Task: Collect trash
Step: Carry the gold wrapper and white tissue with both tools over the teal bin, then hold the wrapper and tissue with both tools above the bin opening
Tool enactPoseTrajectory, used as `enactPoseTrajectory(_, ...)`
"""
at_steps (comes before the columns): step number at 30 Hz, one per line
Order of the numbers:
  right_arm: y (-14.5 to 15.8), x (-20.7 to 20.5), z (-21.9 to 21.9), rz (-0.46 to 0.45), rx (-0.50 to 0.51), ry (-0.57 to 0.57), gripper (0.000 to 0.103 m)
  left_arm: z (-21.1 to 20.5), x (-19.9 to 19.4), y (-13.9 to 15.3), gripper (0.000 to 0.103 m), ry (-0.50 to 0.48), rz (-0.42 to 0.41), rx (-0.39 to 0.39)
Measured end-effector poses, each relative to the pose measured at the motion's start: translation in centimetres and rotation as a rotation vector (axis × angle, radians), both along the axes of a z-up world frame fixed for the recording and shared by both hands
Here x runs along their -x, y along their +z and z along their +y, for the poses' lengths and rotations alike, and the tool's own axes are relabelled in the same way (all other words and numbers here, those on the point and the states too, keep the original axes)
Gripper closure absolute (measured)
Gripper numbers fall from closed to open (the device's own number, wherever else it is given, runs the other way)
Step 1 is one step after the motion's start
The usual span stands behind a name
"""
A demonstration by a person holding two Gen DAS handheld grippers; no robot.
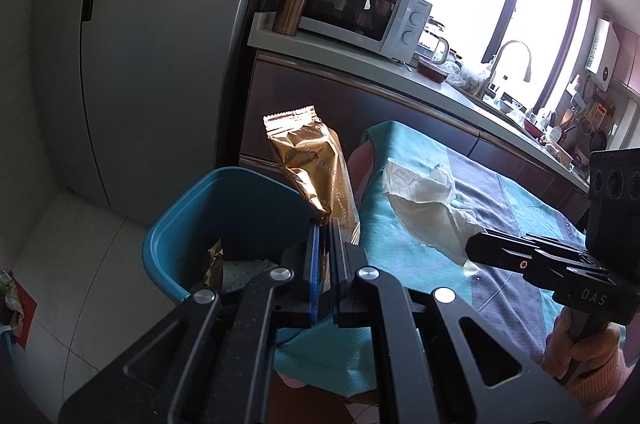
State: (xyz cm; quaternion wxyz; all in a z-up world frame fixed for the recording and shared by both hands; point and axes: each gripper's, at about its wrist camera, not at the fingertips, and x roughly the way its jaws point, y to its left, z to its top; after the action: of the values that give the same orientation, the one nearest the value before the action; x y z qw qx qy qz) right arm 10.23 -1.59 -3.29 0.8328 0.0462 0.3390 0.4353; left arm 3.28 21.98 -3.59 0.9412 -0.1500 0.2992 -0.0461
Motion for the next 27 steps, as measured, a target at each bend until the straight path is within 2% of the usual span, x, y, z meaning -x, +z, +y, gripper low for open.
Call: enactPoseTrajectory(27, -0.6, -1.2, 2.2, 0.014, 0.019, 0.061, 0.101, 1.9, -0.2, -1.3, 0.098, 0.048, 0.030, 0.005)
